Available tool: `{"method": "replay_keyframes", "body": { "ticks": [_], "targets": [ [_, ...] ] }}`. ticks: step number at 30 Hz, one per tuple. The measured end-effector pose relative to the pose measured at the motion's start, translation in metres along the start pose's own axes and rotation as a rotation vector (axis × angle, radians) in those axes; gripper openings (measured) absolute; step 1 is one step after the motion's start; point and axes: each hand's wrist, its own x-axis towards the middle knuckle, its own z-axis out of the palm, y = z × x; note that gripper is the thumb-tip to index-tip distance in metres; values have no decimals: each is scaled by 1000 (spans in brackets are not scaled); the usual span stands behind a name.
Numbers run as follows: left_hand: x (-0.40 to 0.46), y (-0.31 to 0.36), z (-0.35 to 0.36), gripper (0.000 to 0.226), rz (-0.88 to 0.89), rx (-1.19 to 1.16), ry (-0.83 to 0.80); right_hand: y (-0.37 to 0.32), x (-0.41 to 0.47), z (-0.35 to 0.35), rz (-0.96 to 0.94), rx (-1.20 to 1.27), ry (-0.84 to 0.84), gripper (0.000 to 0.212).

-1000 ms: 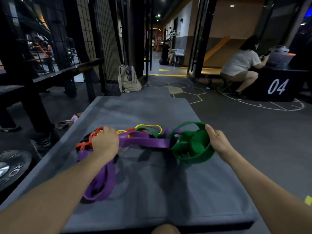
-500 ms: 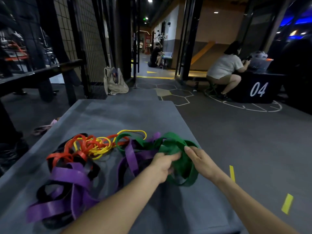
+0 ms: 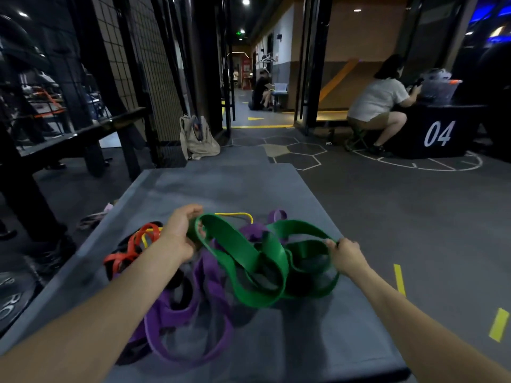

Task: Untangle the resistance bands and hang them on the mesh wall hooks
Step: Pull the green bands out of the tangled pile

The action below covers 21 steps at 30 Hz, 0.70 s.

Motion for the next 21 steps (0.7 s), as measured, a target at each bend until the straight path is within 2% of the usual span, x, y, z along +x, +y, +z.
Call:
{"method": "replay_keyframes", "body": {
  "ticks": [2, 3, 5, 6, 7, 8, 9, 10, 12, 14, 15, 19, 21],
  "targets": [
    [2, -2, -6, 19, 10, 264, 8, -2, -7, 2, -38, -78, -13, 42],
    [6, -4, -12, 31, 47, 512, 41, -2, -9, 1, -46, -90, -14, 39],
    [11, -12, -22, 59, 139, 1198, 187, -2, -10, -2, -44, -104, -14, 36],
    [7, -17, -23, 64, 227, 1504, 282, -3, -10, -4, -44, -103, -16, 36],
    [-1, -25, -21, 64, 395, 1695, 332, -2, -9, -4, -44, -91, -20, 36],
    [-10, -35, -15, 62, 601, 1790, 311, -1, -10, -4, -53, -75, -23, 38],
    [-15, -48, -7, 62, 779, 1799, 219, -1, -11, -4, -65, -62, -27, 40],
    [-22, -63, 3, 66, 880, 1794, 99, -1, -14, -3, -83, -64, -37, 41],
    [-26, -91, 21, 89, 851, 1821, -93, -2, -20, -2, -105, -67, -66, 40],
    [-24, -114, 33, 110, 707, 1940, -147, 0, -23, -3, -135, -76, -87, 39],
    [-22, -122, 36, 112, 686, 1996, -145, 2, -23, -4, -142, -76, -89, 38],
    [-1, -121, 35, 81, 770, 2062, -96, 13, -17, -17, -141, -28, 12, 32],
    [8, -101, 22, 80, 806, 2121, -65, 17, -15, -21, -111, -37, 65, 28]
  ]
}}
